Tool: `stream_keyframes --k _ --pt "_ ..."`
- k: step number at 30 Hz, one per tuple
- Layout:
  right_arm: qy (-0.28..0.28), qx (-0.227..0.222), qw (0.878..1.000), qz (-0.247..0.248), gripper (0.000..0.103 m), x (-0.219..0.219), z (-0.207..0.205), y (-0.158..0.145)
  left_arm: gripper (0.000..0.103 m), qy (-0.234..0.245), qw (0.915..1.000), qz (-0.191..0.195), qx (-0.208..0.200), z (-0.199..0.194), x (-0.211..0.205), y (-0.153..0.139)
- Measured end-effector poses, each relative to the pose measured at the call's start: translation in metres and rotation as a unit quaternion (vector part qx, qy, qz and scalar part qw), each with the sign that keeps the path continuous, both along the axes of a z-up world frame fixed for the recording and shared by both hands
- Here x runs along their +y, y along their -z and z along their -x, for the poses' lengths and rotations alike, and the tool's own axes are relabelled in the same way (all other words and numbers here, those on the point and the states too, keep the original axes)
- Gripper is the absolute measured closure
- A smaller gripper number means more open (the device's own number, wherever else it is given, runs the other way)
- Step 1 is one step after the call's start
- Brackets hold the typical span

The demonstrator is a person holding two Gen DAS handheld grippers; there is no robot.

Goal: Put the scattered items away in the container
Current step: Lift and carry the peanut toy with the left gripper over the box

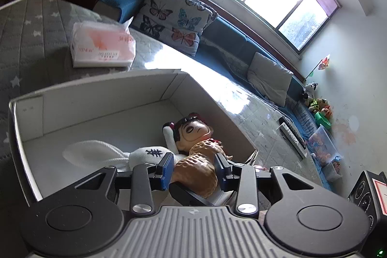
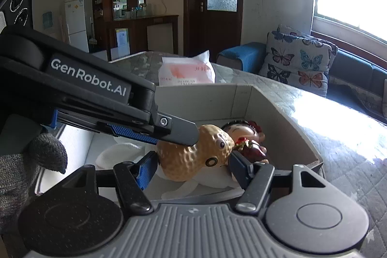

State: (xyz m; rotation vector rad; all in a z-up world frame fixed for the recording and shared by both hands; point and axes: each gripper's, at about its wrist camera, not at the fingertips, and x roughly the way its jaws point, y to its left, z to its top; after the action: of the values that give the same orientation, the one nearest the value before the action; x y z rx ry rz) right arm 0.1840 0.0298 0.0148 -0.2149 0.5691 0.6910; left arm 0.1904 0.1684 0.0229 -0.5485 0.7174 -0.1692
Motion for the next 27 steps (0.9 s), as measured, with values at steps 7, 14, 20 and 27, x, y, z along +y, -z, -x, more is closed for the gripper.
stream_keyframes --k 7,14,20,27 --pt "-0.004 -0.010 1.000 0.027 0.036 0.0032 0.0021 0.0049 0.064 0.001 1.0000 0.003 0.005 -0.0011 -0.0004 0.0073" --pt "-0.010 -0.014 0.999 0.042 0.035 0.0052 0.0037 0.0062 0.064 -0.002 0.9999 0.014 0.007 0.0007 0.0012 0.0108" --pt "-0.011 -0.015 0.999 0.045 0.035 0.0052 0.0049 0.0053 0.064 -0.002 0.9999 0.014 0.007 0.0025 0.0011 0.0100" --pt "-0.009 -0.015 0.999 0.042 0.035 0.0049 0.0064 0.0043 0.064 -0.003 0.9999 0.014 0.007 0.0071 0.0015 0.0087"
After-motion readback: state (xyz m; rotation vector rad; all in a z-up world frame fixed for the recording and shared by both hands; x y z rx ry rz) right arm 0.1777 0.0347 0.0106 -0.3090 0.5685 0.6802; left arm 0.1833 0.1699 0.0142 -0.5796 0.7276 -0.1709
